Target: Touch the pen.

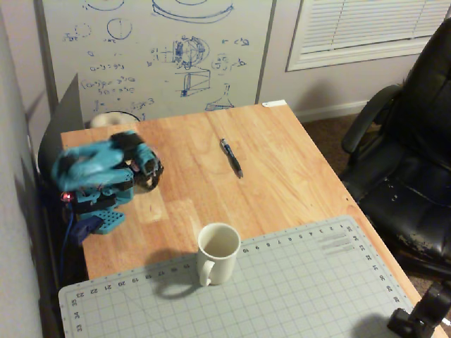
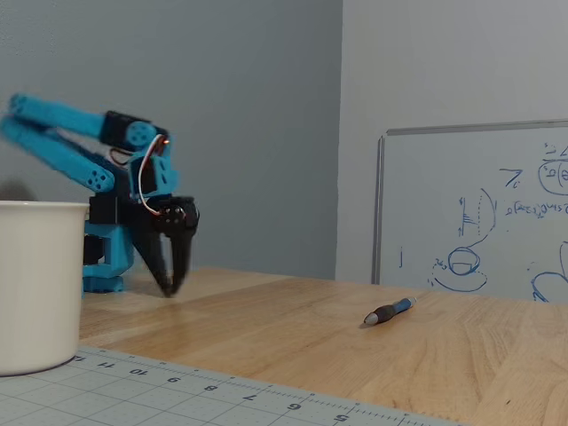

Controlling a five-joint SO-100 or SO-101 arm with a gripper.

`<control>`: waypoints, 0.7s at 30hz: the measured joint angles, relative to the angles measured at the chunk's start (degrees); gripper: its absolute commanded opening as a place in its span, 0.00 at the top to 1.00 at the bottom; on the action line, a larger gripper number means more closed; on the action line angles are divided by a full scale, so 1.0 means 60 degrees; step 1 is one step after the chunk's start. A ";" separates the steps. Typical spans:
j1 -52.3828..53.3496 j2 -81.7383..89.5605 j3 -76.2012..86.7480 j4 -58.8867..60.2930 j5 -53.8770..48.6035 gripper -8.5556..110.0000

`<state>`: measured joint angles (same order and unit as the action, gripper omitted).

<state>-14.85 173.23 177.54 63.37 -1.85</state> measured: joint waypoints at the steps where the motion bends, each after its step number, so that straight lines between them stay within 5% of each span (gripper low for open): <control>1: 0.0015 0.0996 0.0234 0.0073 0.0000 0.92; 21: -0.0044 0.2607 0.0542 0.0059 0.0000 0.92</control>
<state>-15.12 188.88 180.79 63.72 -1.85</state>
